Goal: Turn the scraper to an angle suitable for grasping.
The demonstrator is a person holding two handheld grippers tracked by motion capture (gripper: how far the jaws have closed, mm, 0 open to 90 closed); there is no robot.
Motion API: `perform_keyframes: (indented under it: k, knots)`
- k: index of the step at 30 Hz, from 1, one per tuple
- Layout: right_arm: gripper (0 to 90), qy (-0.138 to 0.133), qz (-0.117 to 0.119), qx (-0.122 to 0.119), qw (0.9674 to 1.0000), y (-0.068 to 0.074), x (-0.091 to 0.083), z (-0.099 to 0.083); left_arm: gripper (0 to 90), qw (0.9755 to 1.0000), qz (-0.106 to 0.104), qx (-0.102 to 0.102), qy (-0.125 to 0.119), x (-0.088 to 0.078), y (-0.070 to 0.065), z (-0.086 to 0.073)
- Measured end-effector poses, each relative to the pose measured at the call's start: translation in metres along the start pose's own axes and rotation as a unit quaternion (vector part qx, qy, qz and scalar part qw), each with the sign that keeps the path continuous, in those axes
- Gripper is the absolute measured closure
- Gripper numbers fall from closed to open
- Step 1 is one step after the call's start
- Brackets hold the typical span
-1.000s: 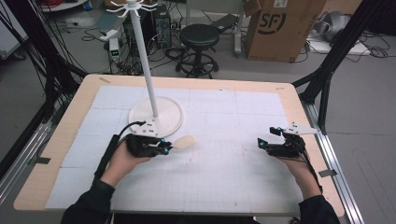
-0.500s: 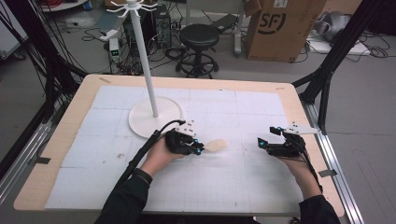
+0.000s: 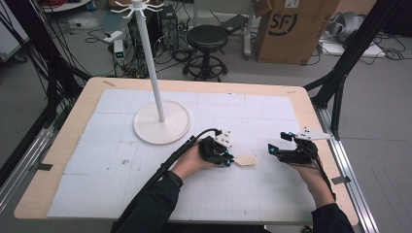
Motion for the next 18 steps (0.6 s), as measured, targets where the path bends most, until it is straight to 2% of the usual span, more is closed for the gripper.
perform_keyframes:
  k: [3,4,5,6,7,9,10,14,15,18]
  knots:
    - [21.9,-0.001,0.0,-0.001,1.0,0.0,0.0,0.0,79.2,0.9999,0.003,-0.009,-0.003,0.001,0.002,-0.001]
    - [21.9,-0.002,0.0,0.0,1.0,0.0,0.0,0.0,73.7,0.9998,0.012,-0.014,-0.004,-0.001,0.004,0.0]
    - [21.9,-0.002,0.001,0.0,1.0,0.0,0.0,0.0,64.2,0.9994,0.02,-0.027,-0.01,-0.002,0.006,0.001]
    - [21.9,-0.002,0.001,0.0,1.0,0.0,0.0,0.0,50.1,0.999,0.027,-0.033,-0.015,-0.005,0.008,0.003]
    - [21.9,-0.002,0.001,0.0,1.0,0.0,0.0,0.0,50.1,0.9985,0.035,-0.036,-0.022,-0.009,0.01,0.005]
    - [21.9,-0.002,0.001,0.001,1.0,0.0,0.0,0.0,36.0,0.9963,0.054,-0.053,-0.042,-0.02,0.015,0.009]
    - [21.9,-0.002,0.001,0.001,1.0,0.0,0.0,0.0,36.0,0.9949,0.059,-0.062,-0.053,-0.027,0.017,0.011]
    - [21.9,-0.001,0.003,0.002,1.0,0.001,0.001,0.0,28.8,0.986,0.09,-0.095,-0.103,-0.062,0.028,0.014]
    - [21.9,0.001,0.004,0.002,1.0,0.001,0.001,-0.001,27.0,0.982,0.101,-0.107,-0.119,-0.074,0.031,0.013]
    - [21.8,0.004,0.006,-0.003,1.0,0.003,0.003,-0.001,24.9,0.9741,0.117,-0.128,-0.144,-0.106,0.038,0.003]
Point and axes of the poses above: each handheld gripper's, and its own axes: x roughly forward along the jaws, z roughly out of its top, y roughly to its left, the point moved 10 cm from there along x, roughly forward along the jaws, and after that the axes turned 6 degrees about z, right-handed, at the moved point
